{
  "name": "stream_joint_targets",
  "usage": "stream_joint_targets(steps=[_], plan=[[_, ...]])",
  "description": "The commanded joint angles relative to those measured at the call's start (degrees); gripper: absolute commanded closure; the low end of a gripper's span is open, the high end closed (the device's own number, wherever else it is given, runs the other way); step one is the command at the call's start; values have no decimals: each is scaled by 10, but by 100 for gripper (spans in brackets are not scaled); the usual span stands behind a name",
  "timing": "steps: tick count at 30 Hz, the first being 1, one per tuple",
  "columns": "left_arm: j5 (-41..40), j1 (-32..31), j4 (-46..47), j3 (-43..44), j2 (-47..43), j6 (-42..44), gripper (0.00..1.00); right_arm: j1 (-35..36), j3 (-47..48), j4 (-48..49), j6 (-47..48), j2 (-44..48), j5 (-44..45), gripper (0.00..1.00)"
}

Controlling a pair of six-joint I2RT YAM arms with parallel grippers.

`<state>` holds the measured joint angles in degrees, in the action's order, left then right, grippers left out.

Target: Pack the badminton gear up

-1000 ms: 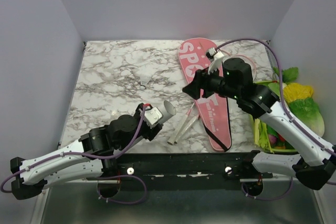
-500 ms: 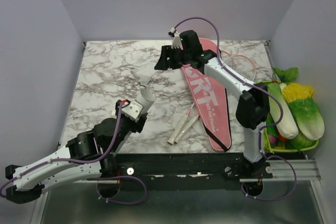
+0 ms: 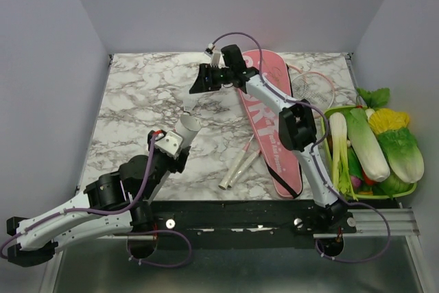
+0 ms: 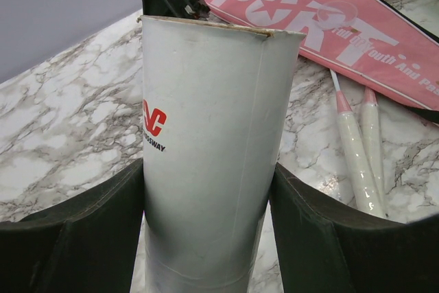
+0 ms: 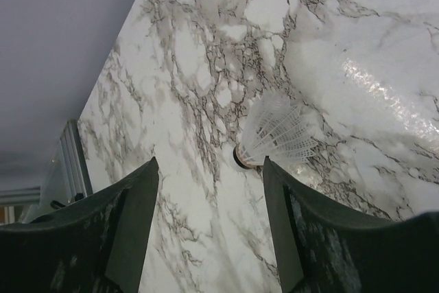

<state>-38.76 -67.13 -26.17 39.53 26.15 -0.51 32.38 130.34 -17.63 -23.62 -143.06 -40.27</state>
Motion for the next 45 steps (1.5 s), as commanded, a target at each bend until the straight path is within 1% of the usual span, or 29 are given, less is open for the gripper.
stream_joint_targets(steps=[1, 9, 21, 36, 45], plan=[[-18, 3, -37, 0, 1, -71, 100, -7, 29, 61, -39, -34, -44, 29], [-14, 5, -39, 0, 1, -72, 100, -8, 50, 124, -114, -81, -74, 28], [-11, 6, -40, -1, 3, -74, 100, -7, 70, 168, -182, -128, -92, 28], [-11, 5, -42, 0, 0, -77, 100, 6, 66, 171, -200, -146, -119, 28], [-11, 6, -44, 2, -3, -79, 100, 15, 46, 170, -188, -137, -132, 28]])
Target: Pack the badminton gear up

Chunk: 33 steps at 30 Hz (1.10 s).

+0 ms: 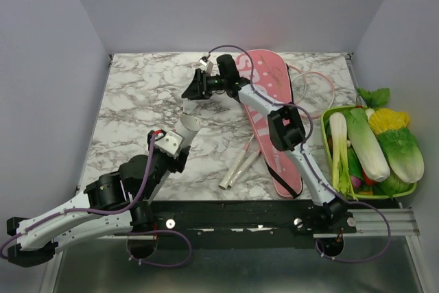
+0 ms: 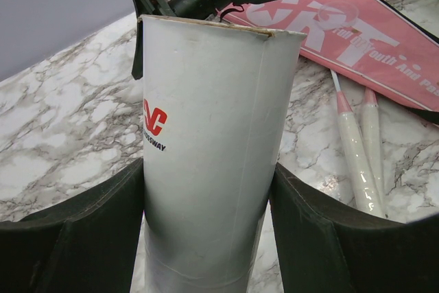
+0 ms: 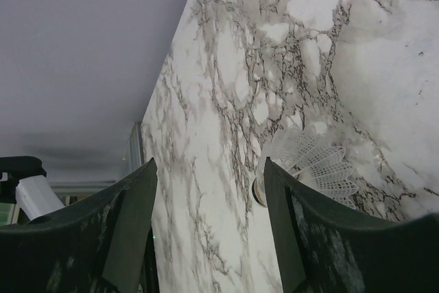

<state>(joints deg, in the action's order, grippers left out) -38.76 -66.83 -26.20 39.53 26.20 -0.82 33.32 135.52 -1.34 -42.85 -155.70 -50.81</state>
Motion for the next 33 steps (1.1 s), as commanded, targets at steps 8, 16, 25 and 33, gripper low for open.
stream_joint_targets(steps=[8, 16, 25, 33], plan=[[-10, 2, -44, 2, -5, -77, 100, 9, -52, -3, 24, 11, -41, 35], [-5, 3, -44, 3, -6, -78, 100, 10, -109, -23, 51, 43, -40, 68], [13, 3, -40, 2, -5, -77, 100, 10, -231, -30, 115, 149, -17, 99], [66, 3, -30, -1, 17, -68, 100, 10, -465, -11, 181, 376, 62, 99]])
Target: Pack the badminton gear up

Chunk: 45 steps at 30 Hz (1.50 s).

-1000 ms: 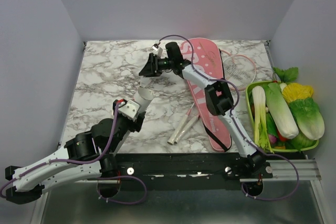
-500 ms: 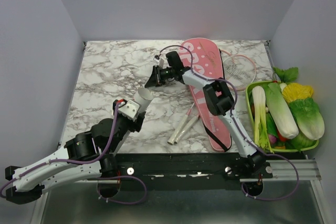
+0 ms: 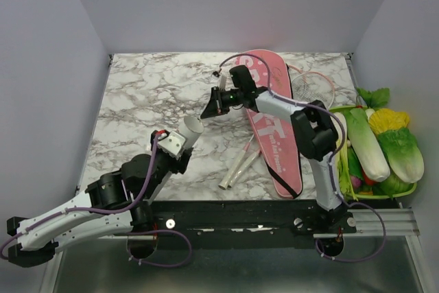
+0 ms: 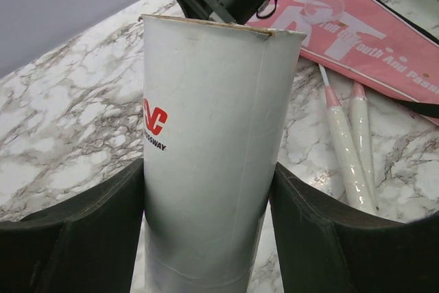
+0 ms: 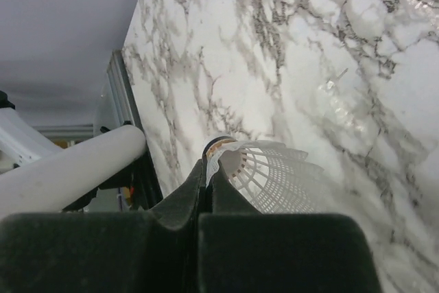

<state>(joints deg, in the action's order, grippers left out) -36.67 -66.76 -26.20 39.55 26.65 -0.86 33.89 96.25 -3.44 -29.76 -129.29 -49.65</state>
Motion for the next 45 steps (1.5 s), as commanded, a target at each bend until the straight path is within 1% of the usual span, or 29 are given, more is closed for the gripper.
stream_joint_targets(steps=[1, 2, 3, 5, 6, 9, 10, 15, 17, 21, 24, 28, 35, 40, 44, 45], plan=[[55, 3, -25, 0, 15, -65, 100, 6, -90, 7, 60, 140, 60, 99], [65, 2, -24, -3, 21, -63, 100, 5, -106, 5, 66, 166, 78, 99], [88, 3, -19, -4, 24, -62, 100, 6, -126, 4, 70, 218, 86, 99], [106, 3, -15, 0, 41, -55, 100, 9, -173, -2, 94, 264, 102, 99], [125, 2, -15, 1, 46, -53, 100, 14, -182, -23, 105, 310, 109, 99], [161, 3, -5, 1, 60, -49, 100, 29, -207, -67, 144, 371, 140, 99], [184, 3, 2, 1, 63, -48, 100, 39, -212, -79, 157, 408, 149, 99], [224, 3, 8, 1, 76, -41, 100, 68, -244, -126, 187, 508, 206, 99], [230, 3, 11, 1, 75, -41, 100, 74, -255, -137, 192, 553, 211, 99], [238, 3, 17, -3, 69, -42, 100, 81, -259, -176, 197, 600, 197, 99], [243, 3, 19, -3, 65, -42, 100, 87, -249, -210, 208, 617, 191, 99], [251, 3, 25, -4, 61, -41, 100, 96, -251, -225, 205, 625, 166, 99], [261, 3, 31, -6, 55, -41, 100, 122, -262, -209, 188, 609, 150, 99], [259, 3, 32, -6, 50, -41, 100, 144, -272, -185, 169, 598, 122, 99], [257, 3, 34, -8, 37, -41, 100, 161, -274, -177, 161, 592, 119, 99], [259, 3, 35, -9, 33, -41, 100, 164, -276, -173, 157, 590, 106, 99]])
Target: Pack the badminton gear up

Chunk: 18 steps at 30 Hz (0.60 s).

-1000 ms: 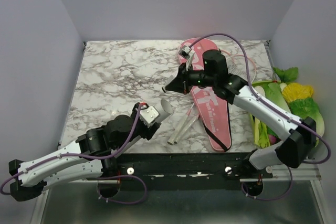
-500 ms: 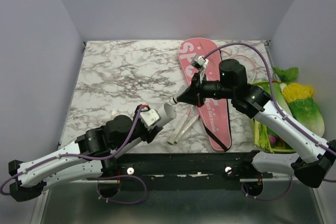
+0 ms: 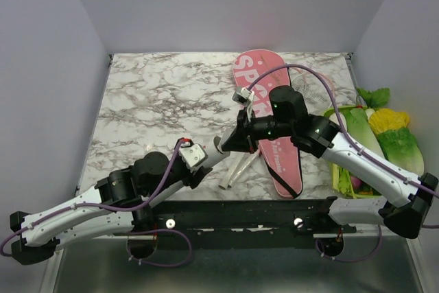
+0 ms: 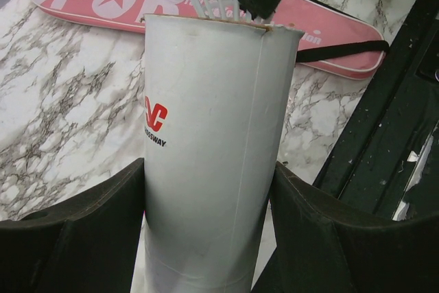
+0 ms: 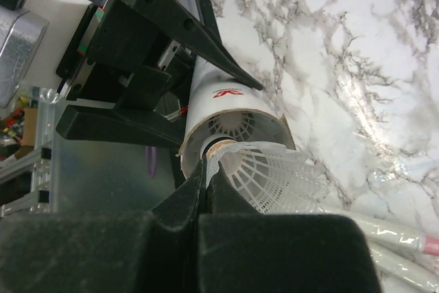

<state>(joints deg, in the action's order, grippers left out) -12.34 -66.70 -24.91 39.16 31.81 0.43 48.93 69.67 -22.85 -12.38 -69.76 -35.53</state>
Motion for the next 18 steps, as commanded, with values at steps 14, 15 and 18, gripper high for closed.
stream_joint_targets(steps=[14, 15, 18], plan=[[28, 3, 32, -8, -36, -52, 100, 57, -29, 137, -89, -107, -74, 99], [28, 3, 33, -8, -36, -52, 100, 59, -23, 138, -90, -111, -81, 99], [28, 3, 33, -8, -39, -52, 100, 65, -16, 138, -93, -133, -99, 87]])
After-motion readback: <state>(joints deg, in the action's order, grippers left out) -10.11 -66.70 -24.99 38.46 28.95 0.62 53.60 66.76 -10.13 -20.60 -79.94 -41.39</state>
